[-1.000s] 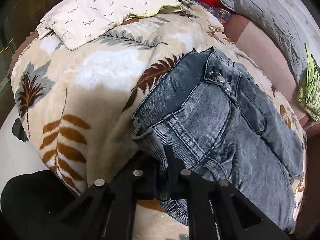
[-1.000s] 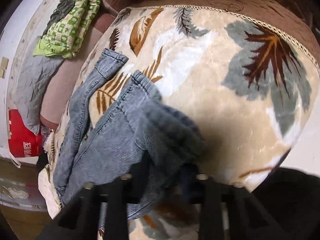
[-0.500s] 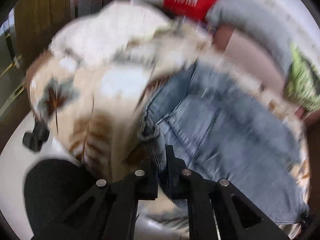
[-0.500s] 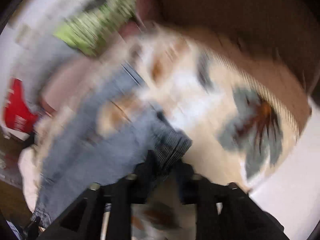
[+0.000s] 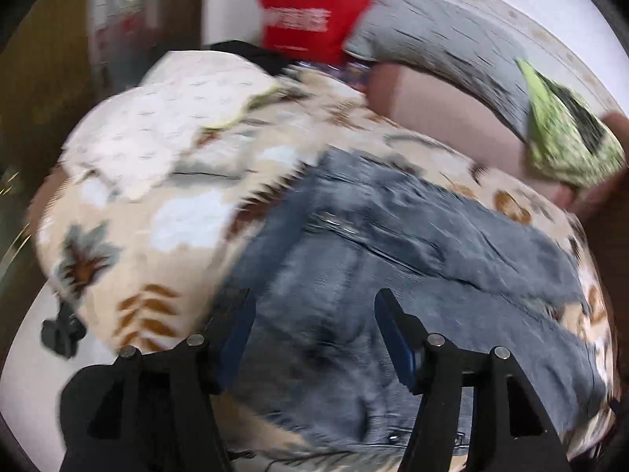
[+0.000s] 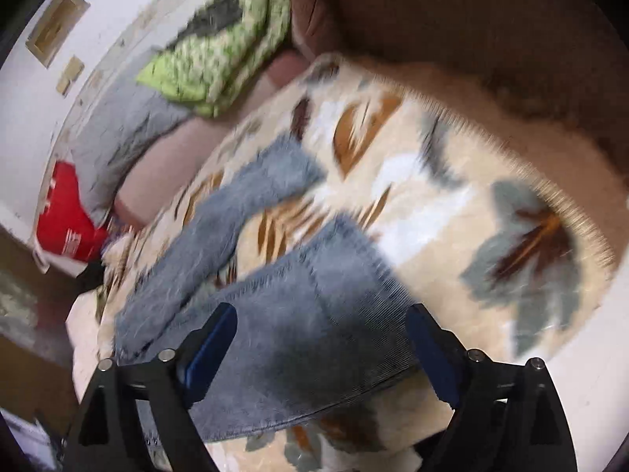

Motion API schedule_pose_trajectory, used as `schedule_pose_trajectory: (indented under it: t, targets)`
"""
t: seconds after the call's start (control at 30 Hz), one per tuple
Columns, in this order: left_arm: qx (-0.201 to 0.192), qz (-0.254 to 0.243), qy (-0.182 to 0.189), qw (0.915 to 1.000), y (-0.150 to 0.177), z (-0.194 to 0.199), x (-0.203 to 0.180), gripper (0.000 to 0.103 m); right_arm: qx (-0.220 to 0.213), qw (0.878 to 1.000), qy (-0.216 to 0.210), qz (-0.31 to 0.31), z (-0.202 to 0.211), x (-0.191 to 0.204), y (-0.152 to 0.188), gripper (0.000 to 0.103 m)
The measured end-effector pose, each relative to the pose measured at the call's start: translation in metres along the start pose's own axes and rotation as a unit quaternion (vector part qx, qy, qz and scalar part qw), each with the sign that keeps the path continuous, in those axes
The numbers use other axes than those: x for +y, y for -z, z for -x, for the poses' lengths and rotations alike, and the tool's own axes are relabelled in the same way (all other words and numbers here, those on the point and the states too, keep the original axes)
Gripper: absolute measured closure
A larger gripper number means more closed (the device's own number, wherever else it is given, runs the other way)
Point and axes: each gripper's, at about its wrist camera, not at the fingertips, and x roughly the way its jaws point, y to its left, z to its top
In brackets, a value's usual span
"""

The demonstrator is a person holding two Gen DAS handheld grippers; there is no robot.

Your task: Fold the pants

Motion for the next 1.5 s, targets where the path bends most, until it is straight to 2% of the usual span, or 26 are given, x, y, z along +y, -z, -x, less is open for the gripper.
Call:
schedule_pose_trajectory:
  t: [0.03,0.07,0.1,0.13,0.17,0.2,0.27,0.37,0.43,0.5,0.53,0.57,0.6,0.67,0.8,0.87,0.93,0.97,1.0,1.13,1.2,1.27,1.3,1.33,1.47,1.5]
  targets:
    - [0.013,-0.012,0.001,0.9998,0.005,-0.01,-0.005,0.035,0.031,0.999,0.008,-0.008,-0.019,-0.008,0.004,0.014]
    - [0.046,-0.031,-0.007,0.9984,0.012,-0.031,-0.009,0.032,0.06,0.997,0.036,-0.019,-0.033,-0.017,0.01,0.014]
    - [0.097,-0.047,-0.022,0.9939,0.021,-0.054,-0.01,0.032,0.083,0.996,0.039,-0.021,-0.045,-0.024,0.014,0.013]
    - [0.122,-0.051,-0.032,0.9907,0.028,-0.069,-0.008,0.027,0.074,0.996,0.039,-0.008,-0.042,-0.021,0.014,0.013]
    - [0.078,-0.047,-0.032,0.9953,0.028,-0.06,-0.006,0.027,0.08,0.996,0.047,-0.005,-0.039,-0.017,0.013,0.014]
    - [0.082,-0.052,-0.042,0.9944,0.026,-0.057,-0.008,0.027,0.088,0.995,0.054,-0.002,-0.034,-0.01,0.01,0.014]
    - [0.1,-0.05,-0.041,0.9929,0.019,-0.055,-0.011,0.027,0.07,0.997,0.035,0.01,-0.022,0.003,0.0,0.013]
    - [0.061,-0.047,-0.036,0.9964,0.007,-0.037,-0.015,0.027,0.038,0.999,0.007,0.037,-0.014,0.023,-0.017,0.011]
    - [0.064,-0.043,-0.022,0.9968,0.004,-0.038,-0.016,0.024,0.027,0.999,-0.006,0.04,-0.023,0.027,-0.024,0.003]
    - [0.109,-0.037,-0.023,0.993,0.01,-0.058,-0.011,0.02,0.054,0.998,0.034,0.023,-0.055,0.009,-0.026,0.0]
    - [0.125,-0.035,-0.029,0.9911,0.017,-0.069,-0.007,0.015,0.084,0.994,0.066,0.003,-0.074,-0.006,-0.023,0.001]
    - [0.104,-0.034,-0.026,0.9936,0.016,-0.065,-0.005,0.014,0.096,0.992,0.084,-0.006,-0.085,-0.018,-0.019,0.001]
    - [0.104,-0.038,-0.029,0.9935,0.012,-0.062,-0.005,0.014,0.085,0.993,0.083,0.001,-0.082,-0.015,-0.02,0.0]
    - [0.105,-0.039,-0.028,0.9933,0.004,-0.057,-0.006,0.014,0.083,0.994,0.067,0.008,-0.069,-0.003,-0.024,0.0]
    - [0.047,-0.023,-0.014,0.9986,-0.037,-0.046,-0.007,0.014,0.052,0.999,0.007,-0.006,-0.06,0.014,-0.059,0.0]
    - [0.041,-0.003,-0.005,0.9992,-0.063,-0.054,-0.004,0.015,0.043,0.999,-0.015,-0.019,-0.071,0.019,-0.085,0.001]
    - [0.042,0.028,0.006,0.9987,-0.082,-0.067,0.003,0.015,0.054,0.996,-0.028,-0.059,-0.097,0.018,-0.108,0.002]
    - [0.049,0.051,0.019,0.9973,-0.092,-0.079,0.007,0.015,0.058,0.995,-0.034,-0.077,-0.109,0.018,-0.116,0.007]
    - [0.064,0.073,0.037,0.9946,-0.1,-0.091,0.013,0.015,0.063,0.993,-0.039,-0.096,-0.125,0.015,-0.126,0.009]
    - [0.104,0.148,0.043,0.9826,-0.114,-0.135,0.032,0.016,0.087,0.985,-0.032,-0.145,-0.173,0.005,-0.151,0.017]
    - [0.119,0.162,0.041,0.9788,-0.114,-0.147,0.035,0.022,0.092,0.983,-0.03,-0.153,-0.19,0.006,-0.156,0.017]
    - [0.119,0.149,0.031,0.9812,-0.115,-0.153,0.033,0.036,0.086,0.985,-0.033,-0.145,-0.193,0.013,-0.16,0.018]
    - [0.126,0.131,0.033,0.9827,-0.116,-0.155,0.028,0.065,0.085,0.986,-0.036,-0.142,-0.195,0.016,-0.162,0.02]
    - [0.143,0.12,0.043,0.9815,-0.116,-0.161,0.024,0.085,0.086,0.986,-0.033,-0.14,-0.198,0.018,-0.163,0.027]
    - [0.156,0.126,0.042,0.9789,-0.114,-0.172,0.022,0.082,0.087,0.988,-0.018,-0.129,-0.197,0.02,-0.16,0.031]
    - [0.154,0.126,0.047,0.9788,-0.116,-0.175,0.021,0.076,0.083,0.988,-0.017,-0.132,-0.197,0.02,-0.161,0.03]
